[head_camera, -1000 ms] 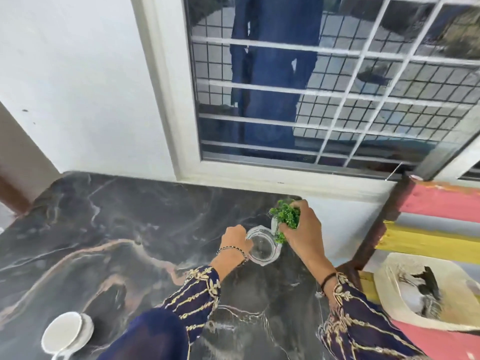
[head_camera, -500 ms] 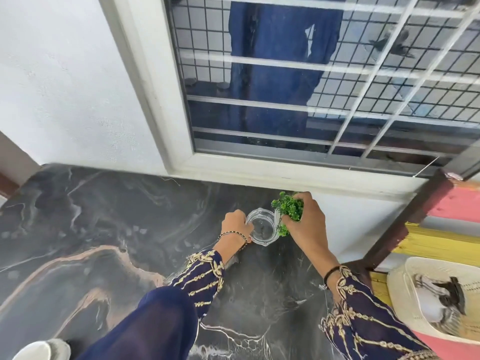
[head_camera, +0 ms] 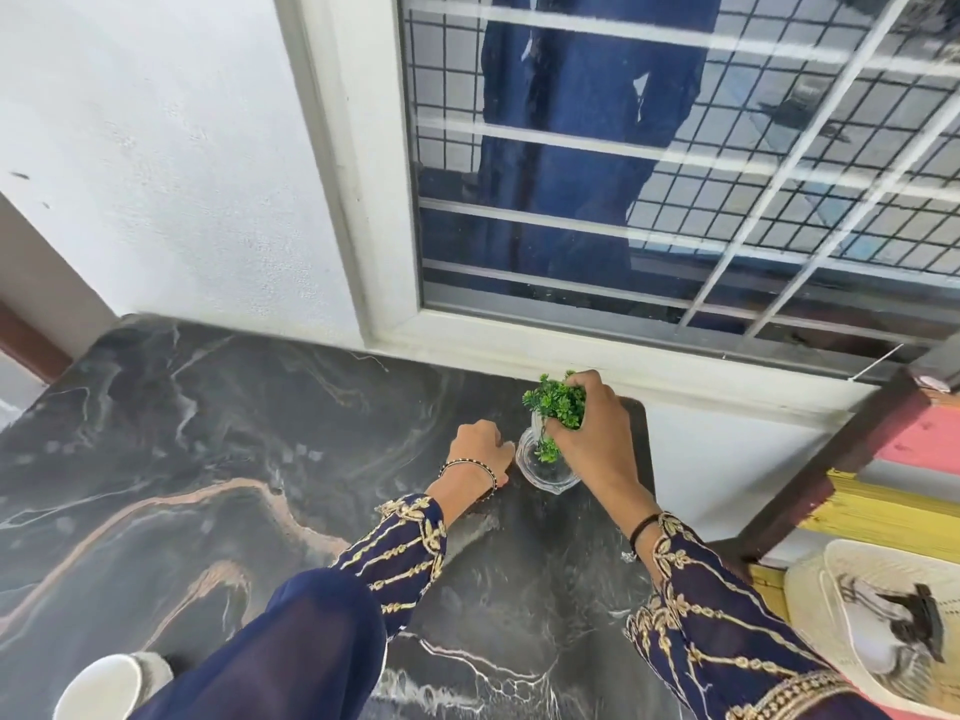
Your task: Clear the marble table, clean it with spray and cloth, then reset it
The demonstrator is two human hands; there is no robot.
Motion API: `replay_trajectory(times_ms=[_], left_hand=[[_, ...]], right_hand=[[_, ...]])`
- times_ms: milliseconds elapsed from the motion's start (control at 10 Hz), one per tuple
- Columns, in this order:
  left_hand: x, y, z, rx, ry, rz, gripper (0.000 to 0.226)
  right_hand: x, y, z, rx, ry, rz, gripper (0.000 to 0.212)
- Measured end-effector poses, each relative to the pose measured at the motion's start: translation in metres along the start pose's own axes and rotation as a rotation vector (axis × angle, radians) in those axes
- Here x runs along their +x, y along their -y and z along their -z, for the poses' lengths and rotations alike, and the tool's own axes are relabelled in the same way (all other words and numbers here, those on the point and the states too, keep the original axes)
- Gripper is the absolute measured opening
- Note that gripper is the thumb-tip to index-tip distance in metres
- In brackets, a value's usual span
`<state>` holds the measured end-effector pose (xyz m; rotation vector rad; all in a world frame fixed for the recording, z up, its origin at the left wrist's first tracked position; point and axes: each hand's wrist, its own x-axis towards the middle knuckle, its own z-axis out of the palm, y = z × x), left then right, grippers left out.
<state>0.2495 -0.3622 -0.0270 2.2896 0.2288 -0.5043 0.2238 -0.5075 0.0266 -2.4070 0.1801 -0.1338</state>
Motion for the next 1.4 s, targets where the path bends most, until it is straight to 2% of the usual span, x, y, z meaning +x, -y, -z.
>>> replay_trajectory(times_ms=[100,300,600,800,1200,1300,1400], left_hand=[[-0.004,0.018,0.033,-0.024,-0.038,0.005,0.026],[-0.009,0.077,0.114,-0.302,-0.089,0.069,0.022],[0.004,0.192,0.241,-0.401,-0.269,0.084,0.029],[0.029,0.262,0.298,-0.454,-0.28,0.106,0.035],[0.056,0.31,0.318,-0.402,-0.205,0.091,0.035],[0.052,0.306,0.315,-0.378,-0.209,0.08,0.035],[0.048,0.304,0.311,-0.303,-0.285,0.068,0.034]], right_hand=[[-0.003,0.032,-0.02,-0.008,0.044,0.044,0.047],[-0.004,0.11,-0.087,-0.003,0.128,0.13,0.048],[0.014,0.243,-0.221,0.041,0.269,0.241,0.045],[0.027,0.309,-0.298,0.001,0.322,0.315,0.042],[0.028,0.328,-0.344,-0.069,0.346,0.273,0.057],[0.022,0.326,-0.337,-0.089,0.372,0.28,0.064],[0.019,0.323,-0.328,-0.084,0.352,0.284,0.072]])
